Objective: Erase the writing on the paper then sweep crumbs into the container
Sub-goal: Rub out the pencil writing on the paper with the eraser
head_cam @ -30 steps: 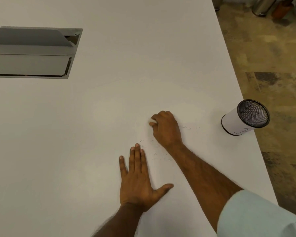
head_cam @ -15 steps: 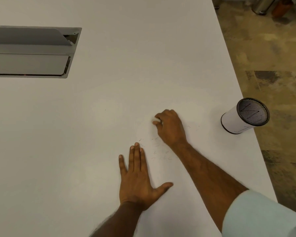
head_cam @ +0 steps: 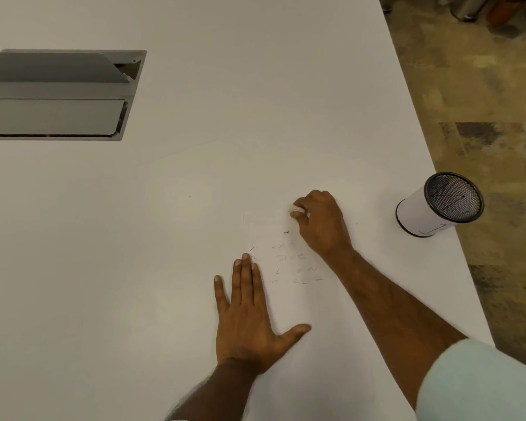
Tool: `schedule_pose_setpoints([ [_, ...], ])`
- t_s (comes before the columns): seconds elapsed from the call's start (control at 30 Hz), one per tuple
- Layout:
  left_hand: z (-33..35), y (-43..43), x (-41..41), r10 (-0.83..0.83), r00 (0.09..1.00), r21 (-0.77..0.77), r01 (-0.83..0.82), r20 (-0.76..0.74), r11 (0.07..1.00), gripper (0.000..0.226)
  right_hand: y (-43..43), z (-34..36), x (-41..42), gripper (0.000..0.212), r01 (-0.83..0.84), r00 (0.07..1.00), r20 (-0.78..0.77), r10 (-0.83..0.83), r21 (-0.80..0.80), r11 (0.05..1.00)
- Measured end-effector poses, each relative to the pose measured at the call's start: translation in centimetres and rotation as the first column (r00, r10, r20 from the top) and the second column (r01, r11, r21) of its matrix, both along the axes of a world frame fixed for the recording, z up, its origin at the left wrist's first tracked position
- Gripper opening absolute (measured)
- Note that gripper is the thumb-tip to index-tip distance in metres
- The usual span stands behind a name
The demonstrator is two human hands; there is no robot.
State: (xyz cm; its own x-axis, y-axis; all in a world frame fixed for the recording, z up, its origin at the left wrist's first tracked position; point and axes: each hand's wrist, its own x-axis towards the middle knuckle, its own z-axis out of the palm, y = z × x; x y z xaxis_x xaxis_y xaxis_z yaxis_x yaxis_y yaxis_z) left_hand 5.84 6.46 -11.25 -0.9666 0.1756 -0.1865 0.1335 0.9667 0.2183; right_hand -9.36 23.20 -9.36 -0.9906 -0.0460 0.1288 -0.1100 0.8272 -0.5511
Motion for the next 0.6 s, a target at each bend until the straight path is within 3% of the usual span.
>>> schedule_pose_setpoints([
  [0.17, 0.0, -0.1, 0.1, -0.006, 1.0, 0.004, 0.006, -0.008, 1.0, 0.129, 0.9, 0.3, 1.8, 0.01, 0.049, 0.998, 0.047, -0.042, -0.172, 0.984],
  [0.37, -0.1, -0.1, 0.1, -0.009, 1.0, 0.016, 0.009, -0.004, 1.0, 0.128, 0.4, -0.1, 5.0, 0.008, -0.064, 0.998, 0.012, 0.065, -0.07, 0.995],
  [0.5, -0.1, 0.0, 0.2, -0.006, 1.0, 0.015, 0.006, -0.008, 1.0, 0.128, 0.1, 0.2, 1.5, 0.004, 0.011, 1.0, 0.0, -0.011, -0.016, 1.0],
  [0.6, -0.1, -0.1, 0.2, -0.008, 1.0, 0.018, 0.008, -0.009, 1.0, 0.128, 0.3, 0.4, 0.7, 0.006, 0.056, 0.996, 0.069, -0.05, -0.085, 0.995],
])
